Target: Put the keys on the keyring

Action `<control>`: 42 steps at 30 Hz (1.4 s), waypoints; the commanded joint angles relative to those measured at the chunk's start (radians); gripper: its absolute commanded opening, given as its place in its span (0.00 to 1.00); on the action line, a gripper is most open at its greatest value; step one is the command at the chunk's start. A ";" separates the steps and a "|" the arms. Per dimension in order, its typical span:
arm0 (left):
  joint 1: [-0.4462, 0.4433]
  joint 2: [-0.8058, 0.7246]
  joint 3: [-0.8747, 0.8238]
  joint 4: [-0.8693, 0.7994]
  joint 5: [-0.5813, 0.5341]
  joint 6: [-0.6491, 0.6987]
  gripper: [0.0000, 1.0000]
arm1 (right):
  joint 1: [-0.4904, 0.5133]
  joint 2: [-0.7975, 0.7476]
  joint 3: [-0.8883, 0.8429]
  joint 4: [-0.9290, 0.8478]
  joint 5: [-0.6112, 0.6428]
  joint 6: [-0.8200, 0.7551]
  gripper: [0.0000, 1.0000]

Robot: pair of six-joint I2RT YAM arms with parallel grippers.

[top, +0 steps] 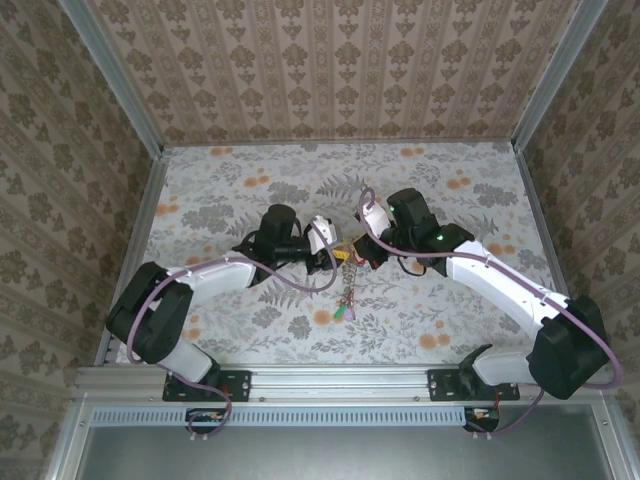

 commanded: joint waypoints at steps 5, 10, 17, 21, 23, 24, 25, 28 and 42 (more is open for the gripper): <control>0.022 -0.028 0.053 -0.065 0.064 0.050 0.37 | -0.003 0.002 0.046 -0.014 -0.042 -0.020 0.00; 0.027 -0.014 0.084 -0.134 0.111 0.082 0.37 | -0.003 0.002 0.050 -0.017 -0.040 -0.022 0.00; 0.028 0.021 0.125 -0.178 0.154 0.094 0.37 | -0.002 0.007 0.050 -0.014 -0.046 -0.017 0.00; 0.028 0.041 0.147 -0.210 0.166 0.106 0.37 | -0.002 0.008 0.048 -0.015 -0.046 -0.017 0.00; 0.028 0.046 0.151 -0.227 0.169 0.114 0.36 | -0.002 0.007 0.048 -0.017 -0.045 -0.018 0.00; 0.029 0.046 0.152 -0.234 0.171 0.120 0.37 | -0.002 0.007 0.049 -0.020 -0.043 -0.018 0.00; 0.028 0.046 0.154 -0.242 0.173 0.126 0.37 | -0.002 0.005 0.048 -0.021 -0.043 -0.021 0.00; 0.029 0.045 0.163 -0.275 0.175 0.143 0.36 | -0.002 0.009 0.048 -0.020 -0.042 -0.022 0.00; 0.027 0.087 0.217 -0.358 0.184 0.194 0.33 | -0.002 0.012 0.050 -0.020 -0.045 -0.018 0.00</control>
